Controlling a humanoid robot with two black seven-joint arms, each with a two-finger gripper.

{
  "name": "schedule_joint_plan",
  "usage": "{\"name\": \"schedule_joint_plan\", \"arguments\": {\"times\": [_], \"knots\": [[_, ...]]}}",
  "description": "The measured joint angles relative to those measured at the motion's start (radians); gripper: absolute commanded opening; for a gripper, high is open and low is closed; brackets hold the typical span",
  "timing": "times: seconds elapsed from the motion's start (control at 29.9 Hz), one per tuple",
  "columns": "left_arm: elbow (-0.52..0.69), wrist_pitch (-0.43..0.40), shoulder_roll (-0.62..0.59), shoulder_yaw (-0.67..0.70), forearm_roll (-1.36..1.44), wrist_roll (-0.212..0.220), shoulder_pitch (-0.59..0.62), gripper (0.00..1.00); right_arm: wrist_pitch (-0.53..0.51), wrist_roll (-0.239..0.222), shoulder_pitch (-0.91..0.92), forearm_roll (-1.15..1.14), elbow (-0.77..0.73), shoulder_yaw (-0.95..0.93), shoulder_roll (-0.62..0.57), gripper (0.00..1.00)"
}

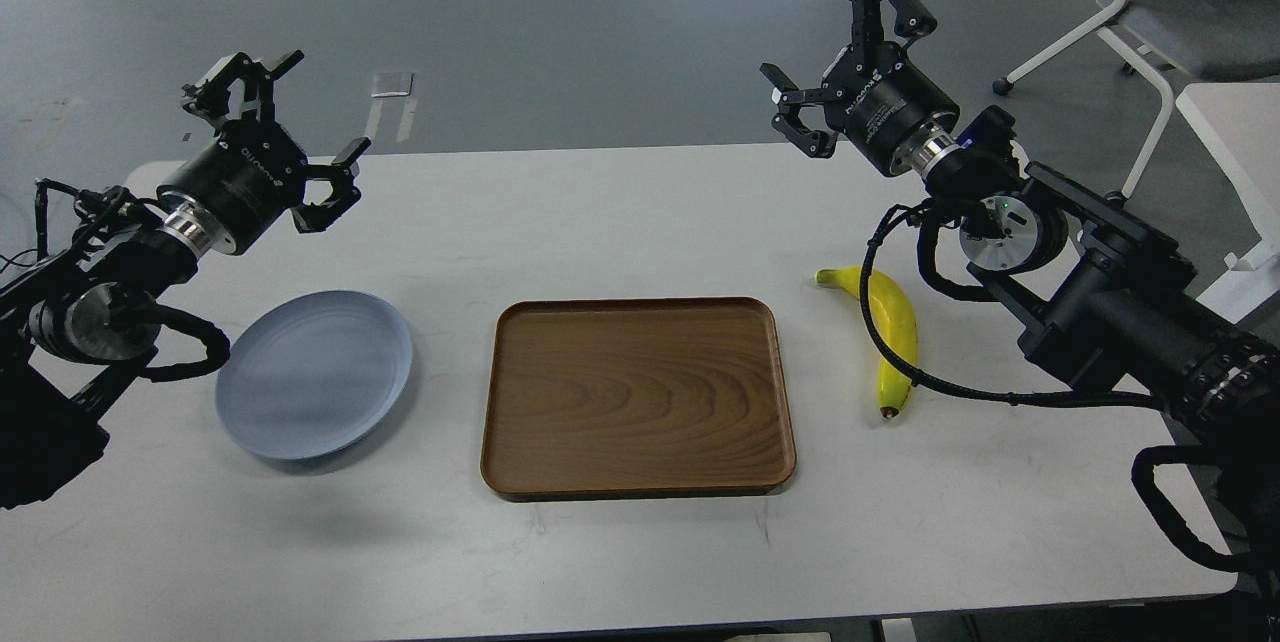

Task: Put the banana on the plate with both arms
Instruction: 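Move the left gripper down toward the edge of the blue plate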

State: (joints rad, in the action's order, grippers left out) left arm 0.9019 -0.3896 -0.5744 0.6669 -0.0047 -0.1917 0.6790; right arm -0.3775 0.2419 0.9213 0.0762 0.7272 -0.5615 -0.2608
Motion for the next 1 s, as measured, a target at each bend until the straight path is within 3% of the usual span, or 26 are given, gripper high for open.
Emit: {"name": "schedule_joint_plan", "arguments": {"times": [0.33,0.5,1.0], "knots": [[0.000,0.025,0.004,-0.001,0.000,0.005,-0.006,0.98,0.003,-0.033,0.004,0.001,0.000,-0.001,0.002,1.00],[0.004,0.025,-0.001,-0.001,0.000,0.005,-0.025,0.98,0.018,-0.086,0.012,0.001,0.000,-0.001,0.009,1.00],[0.008,0.019,-0.003,0.000,-0.025,-0.002,-0.051,0.98,0.053,-0.098,0.016,0.015,0.003,-0.021,0.024,1.00]]}}
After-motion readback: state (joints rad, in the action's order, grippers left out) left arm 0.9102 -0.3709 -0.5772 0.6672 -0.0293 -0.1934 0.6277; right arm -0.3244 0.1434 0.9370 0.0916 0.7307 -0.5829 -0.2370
